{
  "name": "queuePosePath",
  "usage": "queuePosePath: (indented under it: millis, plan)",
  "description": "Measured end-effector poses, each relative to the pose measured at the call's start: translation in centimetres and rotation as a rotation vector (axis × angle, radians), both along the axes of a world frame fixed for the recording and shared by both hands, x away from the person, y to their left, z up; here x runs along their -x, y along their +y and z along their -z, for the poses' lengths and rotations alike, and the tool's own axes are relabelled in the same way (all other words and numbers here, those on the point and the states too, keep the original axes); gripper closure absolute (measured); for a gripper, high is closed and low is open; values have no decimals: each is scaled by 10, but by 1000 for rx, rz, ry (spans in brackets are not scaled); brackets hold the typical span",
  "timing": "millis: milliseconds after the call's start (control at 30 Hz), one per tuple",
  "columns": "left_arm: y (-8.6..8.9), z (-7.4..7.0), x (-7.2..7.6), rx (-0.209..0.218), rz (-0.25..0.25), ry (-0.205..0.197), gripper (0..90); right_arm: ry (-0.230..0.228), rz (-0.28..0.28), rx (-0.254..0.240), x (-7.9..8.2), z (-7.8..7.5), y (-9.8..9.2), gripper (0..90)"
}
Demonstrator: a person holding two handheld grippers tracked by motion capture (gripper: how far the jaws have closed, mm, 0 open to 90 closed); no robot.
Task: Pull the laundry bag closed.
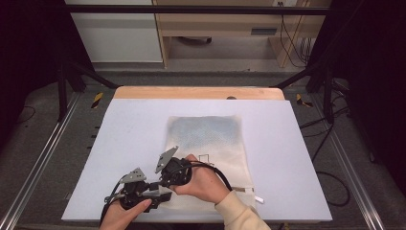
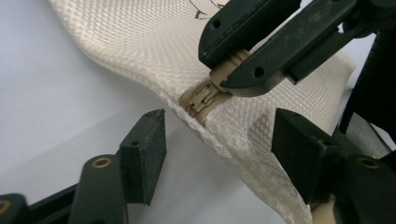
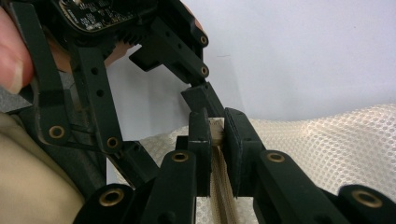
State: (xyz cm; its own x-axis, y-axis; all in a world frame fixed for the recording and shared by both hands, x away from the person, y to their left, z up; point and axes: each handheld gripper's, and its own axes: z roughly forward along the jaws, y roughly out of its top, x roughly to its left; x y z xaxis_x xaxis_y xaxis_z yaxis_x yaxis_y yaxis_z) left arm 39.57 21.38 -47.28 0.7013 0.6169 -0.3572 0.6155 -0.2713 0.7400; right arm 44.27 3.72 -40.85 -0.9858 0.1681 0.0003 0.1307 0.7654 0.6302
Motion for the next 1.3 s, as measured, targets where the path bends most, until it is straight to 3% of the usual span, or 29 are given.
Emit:
queuePosePath:
  millis: [300, 800, 967, 1300]
  plan:
    - [-4, 4, -7, 36, 56, 30, 363, -1, 7, -5, -1, 0, 0, 820]
    - [-13, 11, -17, 74, 84, 70, 368, 6, 7, -7, 0, 0, 1, 820]
    - [-15, 12, -19, 86, 92, 75, 392, 9, 8, -9, -1, -1, -1, 820]
    - [-15, 14, -22, 109, 91, 87, 535, 8, 9, 1, 0, -1, -1, 820]
